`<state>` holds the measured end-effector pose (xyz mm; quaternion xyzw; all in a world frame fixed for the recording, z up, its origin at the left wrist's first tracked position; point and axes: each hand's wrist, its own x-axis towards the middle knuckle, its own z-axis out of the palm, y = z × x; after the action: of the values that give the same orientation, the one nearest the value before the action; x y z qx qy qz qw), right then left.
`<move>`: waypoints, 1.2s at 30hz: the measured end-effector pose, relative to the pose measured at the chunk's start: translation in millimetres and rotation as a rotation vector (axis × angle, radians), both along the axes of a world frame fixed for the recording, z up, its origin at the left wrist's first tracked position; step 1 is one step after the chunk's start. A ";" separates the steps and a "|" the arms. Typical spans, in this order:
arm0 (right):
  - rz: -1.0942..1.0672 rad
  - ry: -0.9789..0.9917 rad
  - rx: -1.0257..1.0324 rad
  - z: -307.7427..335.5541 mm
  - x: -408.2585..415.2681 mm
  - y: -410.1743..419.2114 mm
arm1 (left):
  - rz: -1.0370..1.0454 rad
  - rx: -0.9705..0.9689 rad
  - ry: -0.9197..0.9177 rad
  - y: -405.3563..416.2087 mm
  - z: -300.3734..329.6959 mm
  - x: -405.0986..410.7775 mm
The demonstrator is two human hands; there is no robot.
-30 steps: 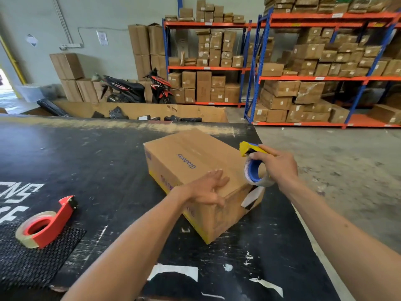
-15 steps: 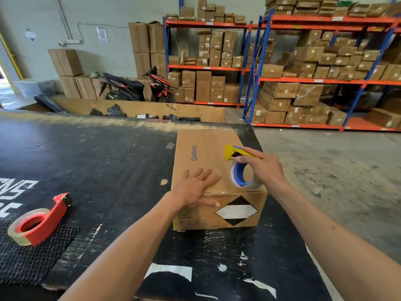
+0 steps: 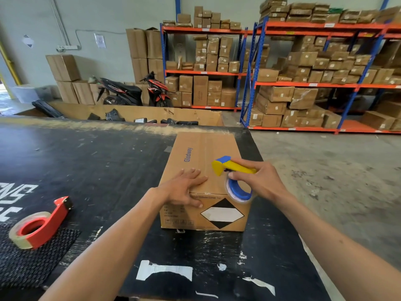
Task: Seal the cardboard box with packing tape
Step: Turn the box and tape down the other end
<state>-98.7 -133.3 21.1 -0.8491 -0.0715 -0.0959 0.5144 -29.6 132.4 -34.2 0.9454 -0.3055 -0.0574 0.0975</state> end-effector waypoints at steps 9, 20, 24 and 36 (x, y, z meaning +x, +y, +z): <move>0.071 -0.824 -0.401 18.6 -23.2 -8.3 | 0.383 -1.542 1.098 5.0 57.2 -38.6; 0.198 -0.698 -0.537 -15.0 -4.7 11.2 | 0.527 -1.594 0.995 6.8 67.9 -58.8; 0.230 -0.658 -0.500 -7.8 2.6 27.8 | 0.629 -1.642 0.897 10.1 64.6 -56.6; 0.348 -0.413 -0.724 3.8 5.3 23.3 | 0.930 -1.492 0.278 70.7 22.4 -59.3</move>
<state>-93.4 -110.0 24.9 -0.9129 -0.3431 -0.1442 0.1679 -88.9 203.1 -11.8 0.6485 0.1660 0.0877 0.7377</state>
